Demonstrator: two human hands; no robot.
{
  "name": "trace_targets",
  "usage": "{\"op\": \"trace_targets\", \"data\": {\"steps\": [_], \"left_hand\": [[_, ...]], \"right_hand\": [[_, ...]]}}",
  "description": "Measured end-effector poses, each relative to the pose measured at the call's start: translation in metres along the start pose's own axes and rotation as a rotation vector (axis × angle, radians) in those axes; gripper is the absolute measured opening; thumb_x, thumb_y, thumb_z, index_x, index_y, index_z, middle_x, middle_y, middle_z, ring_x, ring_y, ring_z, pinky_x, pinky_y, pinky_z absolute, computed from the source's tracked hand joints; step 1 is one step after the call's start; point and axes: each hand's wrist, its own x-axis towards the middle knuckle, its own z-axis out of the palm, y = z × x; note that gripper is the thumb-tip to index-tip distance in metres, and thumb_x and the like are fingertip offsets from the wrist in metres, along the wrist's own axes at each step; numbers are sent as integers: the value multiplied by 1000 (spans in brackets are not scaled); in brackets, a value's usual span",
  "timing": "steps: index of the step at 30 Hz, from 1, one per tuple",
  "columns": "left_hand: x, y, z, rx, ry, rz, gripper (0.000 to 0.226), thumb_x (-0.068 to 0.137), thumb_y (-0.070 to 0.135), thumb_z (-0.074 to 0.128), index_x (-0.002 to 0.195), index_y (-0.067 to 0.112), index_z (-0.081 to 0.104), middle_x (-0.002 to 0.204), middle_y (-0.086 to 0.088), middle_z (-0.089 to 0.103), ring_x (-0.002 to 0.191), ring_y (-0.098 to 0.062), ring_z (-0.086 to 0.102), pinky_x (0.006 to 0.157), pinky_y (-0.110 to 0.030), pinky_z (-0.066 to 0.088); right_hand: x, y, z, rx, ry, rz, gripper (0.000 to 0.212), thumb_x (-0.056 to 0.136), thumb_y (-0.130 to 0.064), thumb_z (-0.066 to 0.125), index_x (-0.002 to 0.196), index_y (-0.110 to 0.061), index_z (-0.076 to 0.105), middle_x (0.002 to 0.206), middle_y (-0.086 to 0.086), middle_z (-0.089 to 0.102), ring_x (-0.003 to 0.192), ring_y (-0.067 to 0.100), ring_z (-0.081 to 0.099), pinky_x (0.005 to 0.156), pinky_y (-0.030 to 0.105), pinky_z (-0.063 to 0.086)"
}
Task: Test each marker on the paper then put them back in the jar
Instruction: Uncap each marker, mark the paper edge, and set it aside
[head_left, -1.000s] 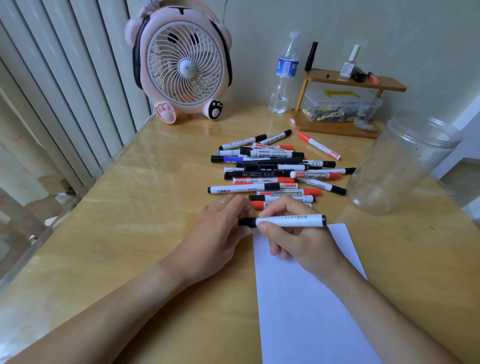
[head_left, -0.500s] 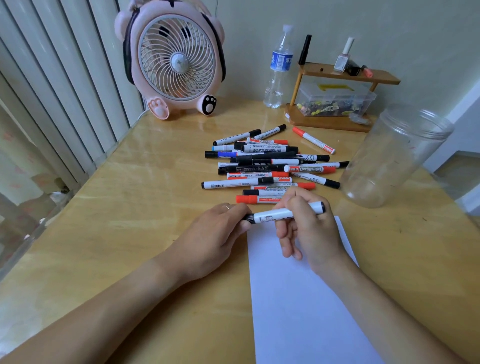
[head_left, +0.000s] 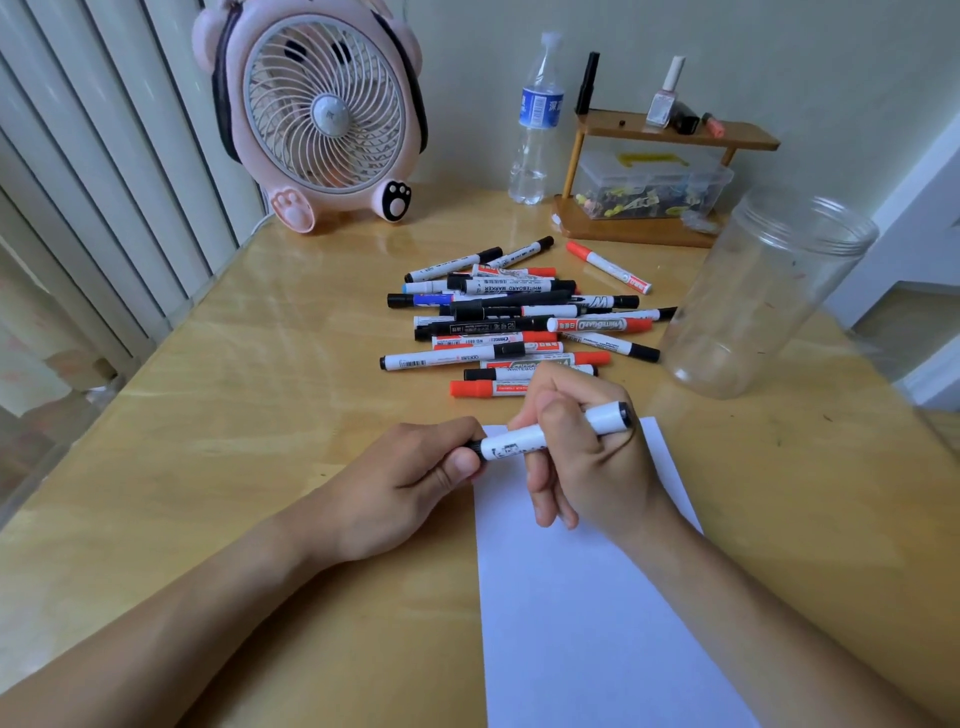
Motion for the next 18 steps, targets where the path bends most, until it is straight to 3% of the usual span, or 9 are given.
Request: {"op": "trace_targets", "data": {"steps": [5, 9, 12, 15, 18], "left_hand": [[5, 5, 1, 77, 73, 0, 29, 108, 40, 35, 92, 22, 51, 75, 7, 51, 66, -14, 46, 62, -30, 40], [12, 14, 2, 263, 172, -2, 26, 107, 37, 42, 106, 16, 57, 86, 9, 54, 81, -13, 50, 71, -38, 44], [14, 27, 3, 428, 186, 10, 24, 106, 37, 43, 118, 21, 56, 104, 8, 55, 96, -16, 52, 81, -38, 46], [10, 44, 15, 573, 187, -43, 40, 102, 38, 47, 140, 24, 46, 130, 1, 53, 114, -25, 53, 91, -44, 48], [5, 65, 37, 633, 193, -101, 49, 102, 32, 54, 147, 23, 40, 141, -2, 50, 123, -27, 49, 96, -44, 46]], "right_hand": [[10, -4, -13, -10, -66, 19, 21, 92, -15, 41, 81, -3, 55, 52, 14, 50, 32, 25, 44, 36, 22, 28], [17, -12, -27, 52, -37, 128, 12, 96, -21, 64, 87, -15, 59, 60, 6, 53, 40, 18, 45, 39, 20, 29], [10, -22, -40, 46, -21, 145, 10, 98, -14, 69, 91, -12, 62, 61, 8, 53, 47, 18, 48, 42, 24, 35], [-9, -35, -53, -8, 18, 152, 6, 96, -13, 71, 91, -13, 67, 59, 9, 55, 51, 18, 50, 46, 23, 41], [-38, -44, -65, -45, 79, 191, 4, 96, -14, 71, 96, -10, 69, 66, -2, 62, 56, 17, 56, 49, 24, 45]]}}
